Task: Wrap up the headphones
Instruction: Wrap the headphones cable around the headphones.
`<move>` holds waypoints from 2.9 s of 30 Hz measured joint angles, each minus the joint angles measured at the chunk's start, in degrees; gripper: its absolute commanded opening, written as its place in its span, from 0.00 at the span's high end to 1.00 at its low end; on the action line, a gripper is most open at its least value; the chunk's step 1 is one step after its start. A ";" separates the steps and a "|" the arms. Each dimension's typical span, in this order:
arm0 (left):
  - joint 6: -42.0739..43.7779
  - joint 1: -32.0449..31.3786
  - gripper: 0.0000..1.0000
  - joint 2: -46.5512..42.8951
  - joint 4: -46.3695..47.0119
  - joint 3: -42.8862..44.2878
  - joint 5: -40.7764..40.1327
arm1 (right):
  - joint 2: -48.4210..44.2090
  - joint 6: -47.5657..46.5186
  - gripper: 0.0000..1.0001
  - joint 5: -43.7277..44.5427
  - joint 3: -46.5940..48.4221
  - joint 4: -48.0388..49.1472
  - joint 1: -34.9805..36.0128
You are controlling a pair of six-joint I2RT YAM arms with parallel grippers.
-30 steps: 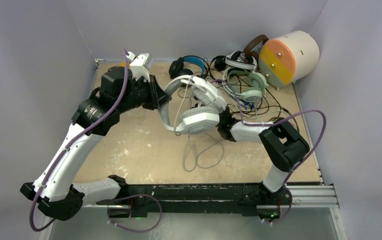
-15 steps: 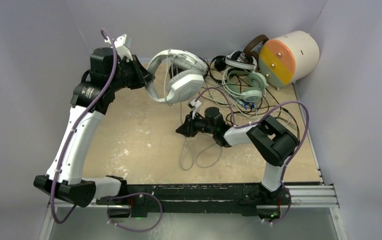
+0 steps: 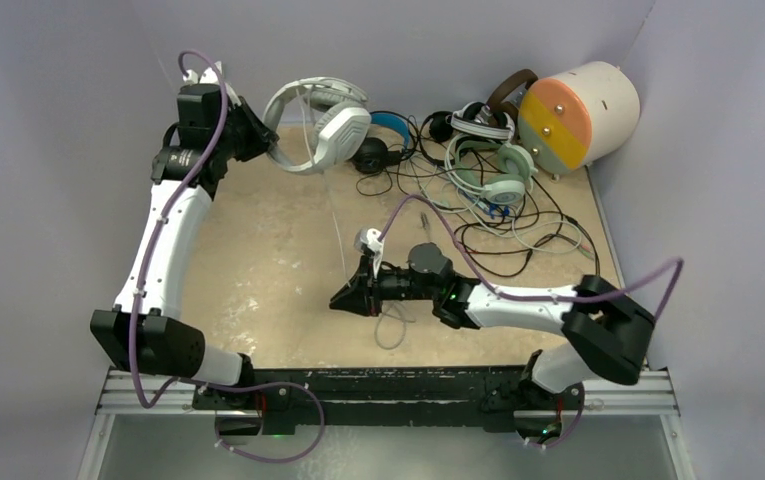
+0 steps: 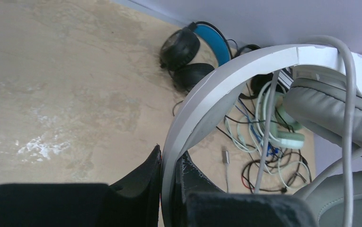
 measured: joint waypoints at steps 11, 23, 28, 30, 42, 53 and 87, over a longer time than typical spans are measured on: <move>3.76 -0.35 1.00 -0.48 2.38 -8.66 -15.06 | -13.18 -0.37 0.86 -1.40 7.41 -16.55 1.20; 16.94 -14.56 1.00 -8.83 2.97 -22.21 -31.80 | -12.33 -2.34 0.93 -0.26 27.28 -44.28 1.20; 22.03 -14.73 1.00 -13.16 2.97 -27.50 -33.07 | -13.07 -5.33 0.96 3.96 28.92 -53.48 1.20; 24.06 -15.43 1.00 -14.47 3.28 -29.94 -33.03 | -13.05 -6.25 0.97 6.01 29.62 -57.16 1.20; 31.74 -25.38 1.00 -17.29 3.80 -35.26 -29.92 | -8.48 -13.42 1.00 25.00 42.10 -72.06 0.83; 32.37 -28.26 1.00 -17.27 10.05 -38.34 -25.27 | -4.66 -14.21 0.99 31.08 44.15 -77.37 -9.05; 34.69 -33.33 1.00 -18.38 17.79 -41.88 -8.33 | -3.91 -15.50 0.93 31.52 40.63 -79.14 -14.88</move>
